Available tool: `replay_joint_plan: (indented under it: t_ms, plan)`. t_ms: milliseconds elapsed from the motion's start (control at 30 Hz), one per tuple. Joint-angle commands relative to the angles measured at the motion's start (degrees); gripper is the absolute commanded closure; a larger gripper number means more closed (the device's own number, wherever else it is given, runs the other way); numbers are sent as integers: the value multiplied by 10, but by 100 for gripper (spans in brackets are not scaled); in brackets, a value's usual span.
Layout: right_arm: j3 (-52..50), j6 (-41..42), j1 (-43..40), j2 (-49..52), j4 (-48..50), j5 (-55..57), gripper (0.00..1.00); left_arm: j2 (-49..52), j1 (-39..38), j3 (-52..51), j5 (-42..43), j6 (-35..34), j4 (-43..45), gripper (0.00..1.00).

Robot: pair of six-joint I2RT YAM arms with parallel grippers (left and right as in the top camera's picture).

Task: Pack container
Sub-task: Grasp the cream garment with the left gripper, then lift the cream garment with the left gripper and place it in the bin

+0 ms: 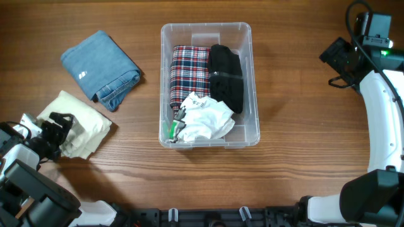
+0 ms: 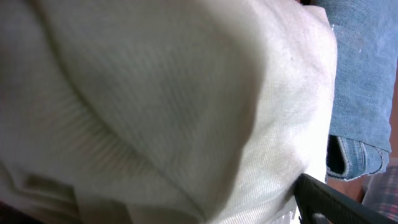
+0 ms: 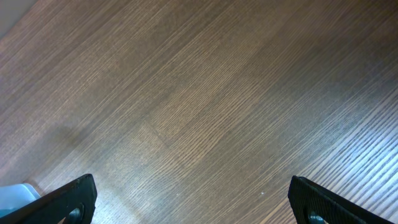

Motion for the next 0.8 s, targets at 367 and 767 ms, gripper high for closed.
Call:
replay_joint_plan:
  t_ms: [367,767]
  plan:
    - [-2,9,-1,6,2,-4,0,7,3,-4,11,7,8,52]
    - [-2,9,-1,6,2,-5,0,7,3,-3,95,7,25,82]
